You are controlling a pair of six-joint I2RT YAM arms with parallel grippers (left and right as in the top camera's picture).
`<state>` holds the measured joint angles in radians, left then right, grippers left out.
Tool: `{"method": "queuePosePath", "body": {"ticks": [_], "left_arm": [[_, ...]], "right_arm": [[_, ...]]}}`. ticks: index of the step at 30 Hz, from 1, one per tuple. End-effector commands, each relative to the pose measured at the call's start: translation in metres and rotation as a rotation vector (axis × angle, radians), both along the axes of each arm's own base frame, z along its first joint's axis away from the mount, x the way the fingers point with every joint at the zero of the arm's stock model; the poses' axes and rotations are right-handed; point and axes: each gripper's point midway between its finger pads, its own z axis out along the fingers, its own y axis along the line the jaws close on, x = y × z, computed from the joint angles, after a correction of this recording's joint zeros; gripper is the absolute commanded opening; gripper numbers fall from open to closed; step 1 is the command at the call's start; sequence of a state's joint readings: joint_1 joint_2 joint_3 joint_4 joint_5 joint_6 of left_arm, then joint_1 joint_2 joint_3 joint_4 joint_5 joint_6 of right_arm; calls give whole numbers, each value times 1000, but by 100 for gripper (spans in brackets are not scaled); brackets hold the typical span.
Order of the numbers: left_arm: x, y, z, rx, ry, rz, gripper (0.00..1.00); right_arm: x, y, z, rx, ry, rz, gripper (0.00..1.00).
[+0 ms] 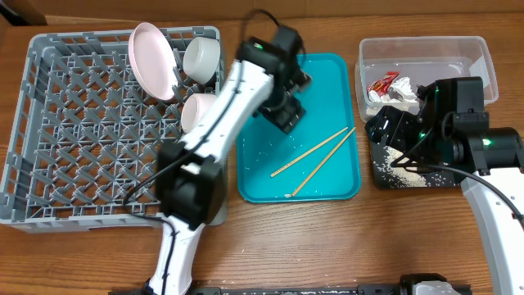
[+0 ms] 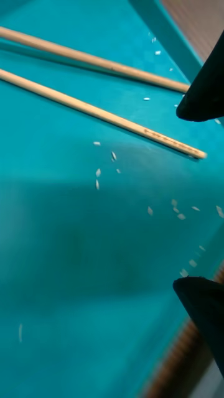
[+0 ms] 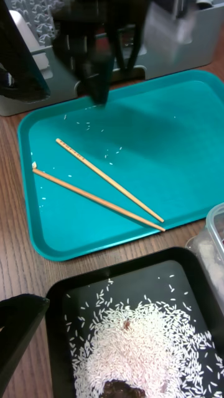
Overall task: Sort waste into correct bins and load items into the dishwasher
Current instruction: 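Release the plate and move the left gripper back toward the teal tray, then grasp one wooden chopstick on the teal tray with the left gripper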
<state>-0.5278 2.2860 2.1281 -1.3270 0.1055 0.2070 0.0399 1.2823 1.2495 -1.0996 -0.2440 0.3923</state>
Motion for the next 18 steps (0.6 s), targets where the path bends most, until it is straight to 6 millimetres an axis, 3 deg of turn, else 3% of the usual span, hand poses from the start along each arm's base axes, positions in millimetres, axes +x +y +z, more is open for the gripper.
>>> {"method": "queuePosePath", "body": {"ticks": [1, 5, 13, 18], "left_arm": [[-15, -21, -20, 3, 37, -120, 82], [-29, -37, -40, 54, 50, -233, 80], [-27, -49, -66, 183, -32, -309, 77], [-24, -51, -87, 196, -22, -309, 69]], "right_arm": [[3, -2, 6, -7, -23, -4, 100], [3, -2, 6, -7, -23, -4, 100], [3, -2, 6, -7, -23, -3, 100], [3, -2, 6, -7, -23, -4, 100]]}}
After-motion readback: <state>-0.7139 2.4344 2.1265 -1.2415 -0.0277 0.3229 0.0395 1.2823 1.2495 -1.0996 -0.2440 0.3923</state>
